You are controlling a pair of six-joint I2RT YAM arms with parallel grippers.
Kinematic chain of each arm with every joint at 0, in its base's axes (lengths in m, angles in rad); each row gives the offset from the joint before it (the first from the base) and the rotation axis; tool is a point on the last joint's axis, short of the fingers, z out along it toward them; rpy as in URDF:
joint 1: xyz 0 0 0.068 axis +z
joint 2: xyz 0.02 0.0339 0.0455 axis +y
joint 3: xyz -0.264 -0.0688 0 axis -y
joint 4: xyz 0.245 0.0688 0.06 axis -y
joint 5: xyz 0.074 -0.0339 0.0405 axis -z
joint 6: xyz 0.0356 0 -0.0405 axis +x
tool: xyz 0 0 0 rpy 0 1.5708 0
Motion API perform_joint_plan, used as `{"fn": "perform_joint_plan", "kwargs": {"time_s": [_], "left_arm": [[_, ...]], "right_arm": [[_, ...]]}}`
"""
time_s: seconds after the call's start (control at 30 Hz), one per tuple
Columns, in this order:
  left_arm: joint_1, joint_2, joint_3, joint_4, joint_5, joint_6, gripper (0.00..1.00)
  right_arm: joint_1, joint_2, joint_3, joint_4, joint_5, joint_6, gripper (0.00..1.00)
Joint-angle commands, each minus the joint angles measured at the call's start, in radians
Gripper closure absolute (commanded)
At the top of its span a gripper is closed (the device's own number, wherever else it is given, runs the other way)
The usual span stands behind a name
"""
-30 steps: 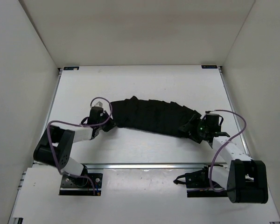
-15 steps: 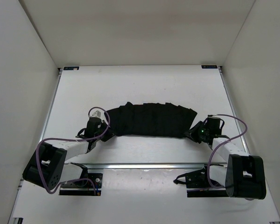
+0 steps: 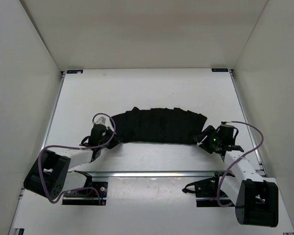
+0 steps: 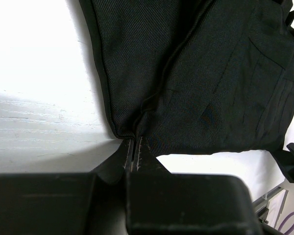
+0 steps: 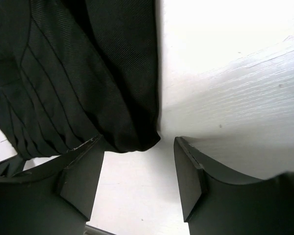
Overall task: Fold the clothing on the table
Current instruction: Fold the skirt
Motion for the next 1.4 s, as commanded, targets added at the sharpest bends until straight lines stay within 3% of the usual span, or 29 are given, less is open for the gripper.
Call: {"fn": "perform_joint_plan", "kwargs": {"time_s": [0.0,0.37,0.43,0.57,0.73,0.87,1.1,1.37], "left_arm": [[-0.003,0.013,-0.027,-0.047,-0.008,0.013,1.0],[0.004,0.007,-0.041,-0.037,-0.003,0.019,1.0],[0.003,0.011,-0.04,-0.038,-0.003,0.021,1.0],[0.003,0.036,-0.032,-0.028,0.01,0.019,1.0],[-0.072,0.085,-0.015,0.043,0.02,-0.034,1.0],[-0.15,0.183,0.036,0.088,0.023,-0.076,1.0],[-0.184,0.355,0.056,0.218,0.08,-0.129,1.0],[-0.187,0.392,0.033,0.247,0.064,-0.14,1.0]], "right_arm": [[0.008,-0.012,-0.05,-0.004,-0.004,0.017,0.44],[0.017,0.106,-0.102,0.166,-0.064,0.092,0.46],[0.009,0.128,-0.099,0.179,-0.044,0.089,0.57],[-0.046,0.123,-0.076,0.171,-0.045,0.06,1.0],[-0.093,0.056,0.066,0.003,0.027,-0.058,0.99],[-0.038,0.071,0.227,-0.125,0.1,-0.167,1.0],[0.173,0.238,0.583,-0.321,0.194,-0.36,1.0],[0.497,0.434,0.812,-0.272,0.159,-0.402,1.0]]}}
